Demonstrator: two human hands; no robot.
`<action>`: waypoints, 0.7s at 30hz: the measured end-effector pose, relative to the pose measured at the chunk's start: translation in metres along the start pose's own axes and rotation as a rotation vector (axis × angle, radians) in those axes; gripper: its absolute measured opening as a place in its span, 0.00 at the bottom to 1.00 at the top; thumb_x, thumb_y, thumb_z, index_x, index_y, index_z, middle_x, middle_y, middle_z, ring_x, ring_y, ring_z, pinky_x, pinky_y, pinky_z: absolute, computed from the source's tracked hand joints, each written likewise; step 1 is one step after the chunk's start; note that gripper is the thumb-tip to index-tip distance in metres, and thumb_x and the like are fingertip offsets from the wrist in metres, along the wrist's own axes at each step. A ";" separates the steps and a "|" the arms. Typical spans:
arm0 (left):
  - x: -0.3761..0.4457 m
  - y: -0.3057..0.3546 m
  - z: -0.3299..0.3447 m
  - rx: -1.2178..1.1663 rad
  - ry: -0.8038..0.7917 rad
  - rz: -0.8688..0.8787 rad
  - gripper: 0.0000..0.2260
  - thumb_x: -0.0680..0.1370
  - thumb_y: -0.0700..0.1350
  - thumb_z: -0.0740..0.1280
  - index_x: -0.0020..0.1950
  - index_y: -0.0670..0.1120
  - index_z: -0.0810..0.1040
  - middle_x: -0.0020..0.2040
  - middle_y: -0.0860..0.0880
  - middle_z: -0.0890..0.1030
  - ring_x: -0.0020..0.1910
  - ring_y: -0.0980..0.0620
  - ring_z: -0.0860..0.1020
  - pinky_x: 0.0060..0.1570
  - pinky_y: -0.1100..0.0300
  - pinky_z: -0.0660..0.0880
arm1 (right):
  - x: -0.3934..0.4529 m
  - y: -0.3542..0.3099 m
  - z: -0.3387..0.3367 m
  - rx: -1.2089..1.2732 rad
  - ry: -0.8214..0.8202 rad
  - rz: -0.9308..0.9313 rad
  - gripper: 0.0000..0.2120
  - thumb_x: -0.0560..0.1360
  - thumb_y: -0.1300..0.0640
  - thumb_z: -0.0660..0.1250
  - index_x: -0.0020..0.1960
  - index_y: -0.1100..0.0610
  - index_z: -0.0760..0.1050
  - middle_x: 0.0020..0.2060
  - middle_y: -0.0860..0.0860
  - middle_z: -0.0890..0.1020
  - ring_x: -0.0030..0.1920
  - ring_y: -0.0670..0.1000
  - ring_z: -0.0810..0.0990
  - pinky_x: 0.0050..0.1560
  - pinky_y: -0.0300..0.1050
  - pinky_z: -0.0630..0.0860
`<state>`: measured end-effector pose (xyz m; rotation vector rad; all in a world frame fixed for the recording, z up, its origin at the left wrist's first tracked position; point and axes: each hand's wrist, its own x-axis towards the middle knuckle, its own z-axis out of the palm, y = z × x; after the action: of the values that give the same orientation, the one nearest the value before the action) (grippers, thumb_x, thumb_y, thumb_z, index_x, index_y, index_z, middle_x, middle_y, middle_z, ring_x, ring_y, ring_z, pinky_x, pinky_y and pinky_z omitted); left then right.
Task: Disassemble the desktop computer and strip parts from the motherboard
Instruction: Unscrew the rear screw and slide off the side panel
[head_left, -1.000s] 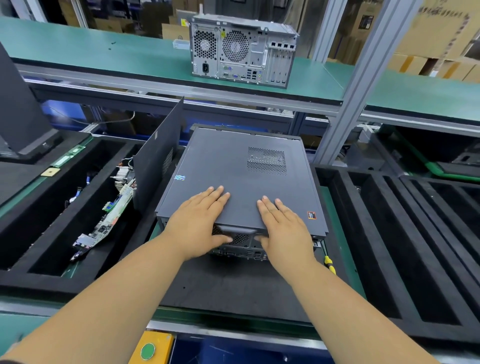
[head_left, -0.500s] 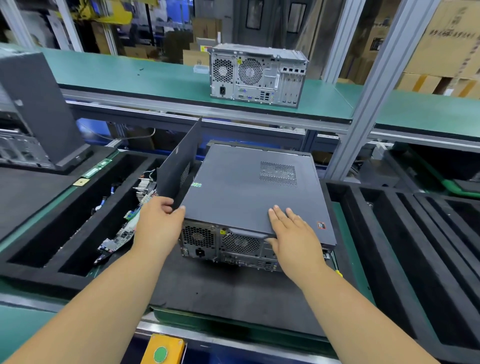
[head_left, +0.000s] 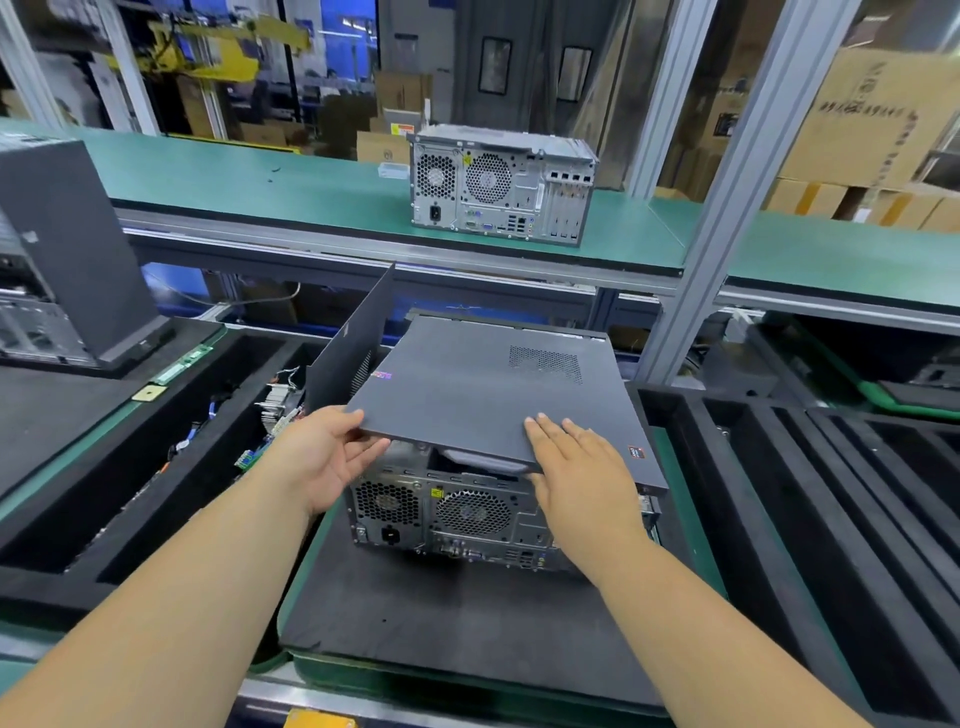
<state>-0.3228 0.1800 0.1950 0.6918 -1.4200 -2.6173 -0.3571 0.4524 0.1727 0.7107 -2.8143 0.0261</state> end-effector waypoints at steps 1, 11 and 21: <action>-0.001 -0.001 0.002 0.005 -0.016 0.048 0.06 0.82 0.36 0.58 0.52 0.42 0.74 0.50 0.43 0.81 0.39 0.51 0.83 0.34 0.62 0.80 | 0.001 0.002 -0.003 -0.003 0.015 0.014 0.31 0.82 0.52 0.59 0.81 0.53 0.51 0.79 0.50 0.58 0.78 0.54 0.58 0.78 0.49 0.52; -0.030 0.011 0.041 0.036 -0.192 0.351 0.07 0.81 0.35 0.59 0.52 0.41 0.75 0.47 0.46 0.85 0.40 0.52 0.83 0.37 0.63 0.79 | -0.003 0.029 -0.029 0.140 0.208 0.086 0.35 0.74 0.74 0.60 0.79 0.57 0.59 0.76 0.52 0.66 0.76 0.55 0.65 0.76 0.44 0.54; -0.080 0.019 0.149 0.170 -0.383 0.540 0.09 0.73 0.44 0.69 0.52 0.45 0.76 0.43 0.48 0.84 0.41 0.52 0.84 0.41 0.63 0.79 | -0.045 0.088 -0.052 0.313 0.629 0.191 0.35 0.62 0.84 0.64 0.66 0.63 0.77 0.61 0.57 0.81 0.61 0.61 0.80 0.63 0.60 0.75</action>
<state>-0.3170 0.3077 0.3079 -0.1915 -1.6460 -2.2816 -0.3485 0.5545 0.2165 0.3916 -2.2691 0.6197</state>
